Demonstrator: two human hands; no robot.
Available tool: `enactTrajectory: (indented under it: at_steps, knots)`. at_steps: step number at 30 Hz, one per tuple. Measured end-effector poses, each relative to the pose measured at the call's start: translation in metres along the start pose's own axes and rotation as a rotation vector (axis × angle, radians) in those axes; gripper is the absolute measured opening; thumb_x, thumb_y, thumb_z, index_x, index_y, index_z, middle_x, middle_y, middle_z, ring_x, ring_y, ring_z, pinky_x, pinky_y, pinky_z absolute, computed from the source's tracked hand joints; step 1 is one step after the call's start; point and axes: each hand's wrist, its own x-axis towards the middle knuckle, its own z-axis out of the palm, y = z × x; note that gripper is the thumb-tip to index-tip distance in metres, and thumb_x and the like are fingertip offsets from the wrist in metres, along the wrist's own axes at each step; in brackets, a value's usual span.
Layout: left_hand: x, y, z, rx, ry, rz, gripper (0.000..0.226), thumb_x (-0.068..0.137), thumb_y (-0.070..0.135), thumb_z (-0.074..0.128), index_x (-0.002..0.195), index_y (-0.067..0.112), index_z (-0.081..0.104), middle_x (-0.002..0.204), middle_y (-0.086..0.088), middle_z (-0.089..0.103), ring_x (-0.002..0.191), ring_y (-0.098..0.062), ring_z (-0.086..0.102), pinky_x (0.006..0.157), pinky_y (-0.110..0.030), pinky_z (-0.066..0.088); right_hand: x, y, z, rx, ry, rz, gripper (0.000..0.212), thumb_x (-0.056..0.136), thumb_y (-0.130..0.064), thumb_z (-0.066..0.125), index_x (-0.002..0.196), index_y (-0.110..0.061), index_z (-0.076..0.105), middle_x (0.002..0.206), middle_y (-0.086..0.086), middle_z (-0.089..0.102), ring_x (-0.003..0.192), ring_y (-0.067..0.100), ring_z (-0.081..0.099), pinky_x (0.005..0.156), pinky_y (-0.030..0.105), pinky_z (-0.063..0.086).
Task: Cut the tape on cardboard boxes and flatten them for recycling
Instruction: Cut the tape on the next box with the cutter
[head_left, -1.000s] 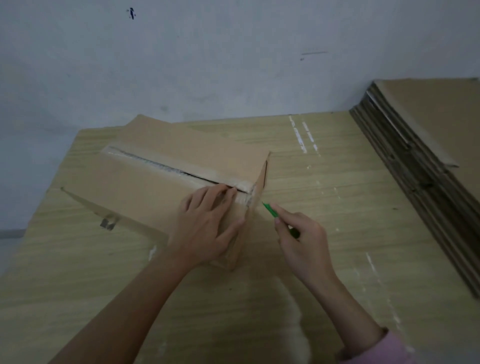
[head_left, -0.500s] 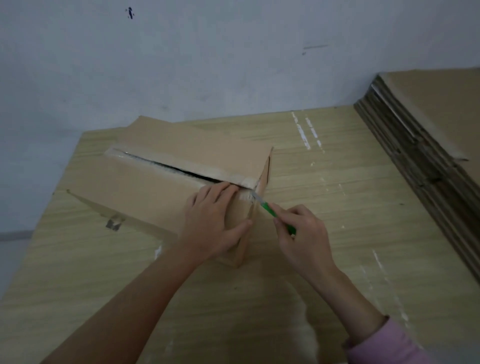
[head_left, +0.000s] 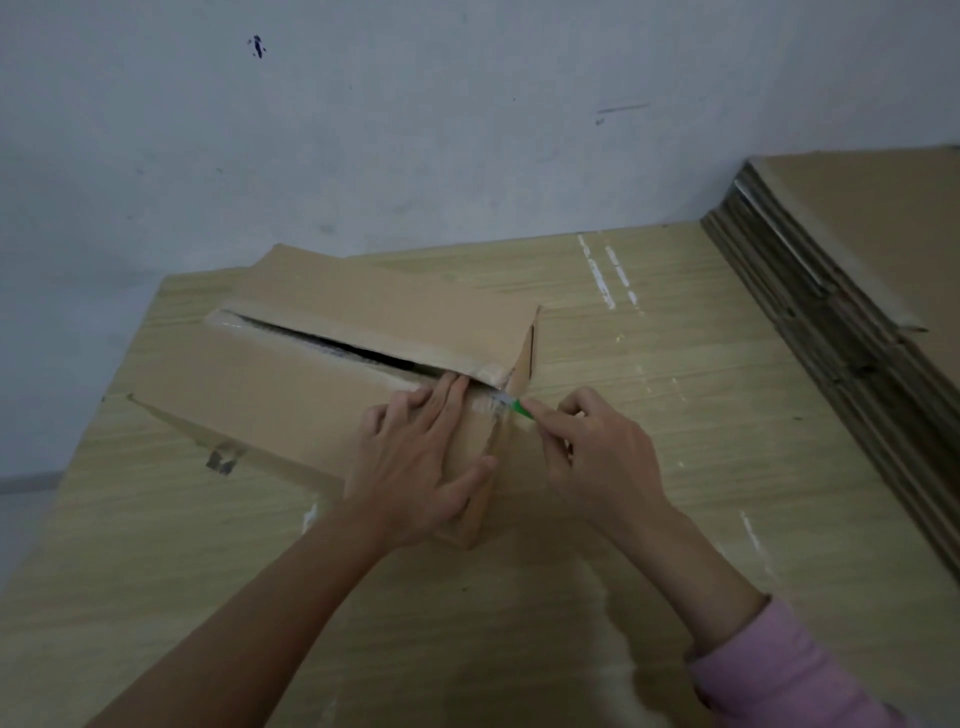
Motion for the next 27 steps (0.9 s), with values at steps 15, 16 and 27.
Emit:
enactTrajectory:
  at_steps: [15,16,27]
  knots:
    - [0.008,-0.002,-0.001,0.000,-0.019,0.019,0.095,0.064,0.075,-0.007,0.148,0.031,-0.014,0.157,0.015,-0.007,0.138,-0.015,0.015,0.091,-0.030,0.013,0.007,-0.024,0.002,-0.263,-0.041,0.077,0.054,0.039,-0.010,0.087,0.091,-0.020,0.077,0.067,0.007,0.056,0.038,0.021,0.050,0.038,0.018,0.030]
    - [0.008,-0.002,-0.001,0.001,-0.022,0.012,0.096,0.063,0.075,-0.008,0.148,0.031,-0.014,0.157,0.015,-0.008,0.137,-0.015,0.015,0.091,-0.031,0.013,0.004,-0.022,0.002,-0.248,-0.020,0.065,0.050,0.044,-0.010,0.085,0.092,-0.020,0.076,0.068,0.007,0.055,0.037,0.021,0.049,0.038,0.019,0.029]
    - [0.014,-0.001,-0.004,0.002,-0.003,-0.004,0.099,0.065,0.075,0.010,0.151,0.025,0.014,0.156,0.007,0.019,0.123,-0.024,0.033,0.088,-0.037,0.021,0.046,0.011,-0.009,-0.104,-0.135,0.083,0.029,0.086,-0.017,0.058,0.110,-0.026,0.071,0.083,0.011,0.061,0.065,0.036,0.061,0.056,0.030,0.035]
